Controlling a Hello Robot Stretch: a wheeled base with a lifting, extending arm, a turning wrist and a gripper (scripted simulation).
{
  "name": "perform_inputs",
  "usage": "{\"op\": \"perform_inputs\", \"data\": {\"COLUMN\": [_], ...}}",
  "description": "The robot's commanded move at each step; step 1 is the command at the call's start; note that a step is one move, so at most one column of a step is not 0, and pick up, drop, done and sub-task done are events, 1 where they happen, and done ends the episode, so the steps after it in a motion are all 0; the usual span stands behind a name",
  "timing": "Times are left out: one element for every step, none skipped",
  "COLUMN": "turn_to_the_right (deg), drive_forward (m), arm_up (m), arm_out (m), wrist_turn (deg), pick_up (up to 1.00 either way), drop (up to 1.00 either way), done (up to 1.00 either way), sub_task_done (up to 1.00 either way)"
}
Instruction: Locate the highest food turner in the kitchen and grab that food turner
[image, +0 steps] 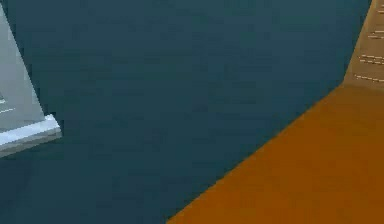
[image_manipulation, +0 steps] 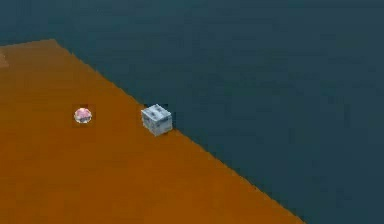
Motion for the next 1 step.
{"op": "perform_inputs", "data": {"turn_to_the_right": [-45.0], "drive_forward": [0.0], "arm_up": [0.0], "arm_out": [0.0], "wrist_turn": [0.0], "pick_up": [0.0], "drop": [0.0], "done": [0.0], "sub_task_done": [0.0]}}
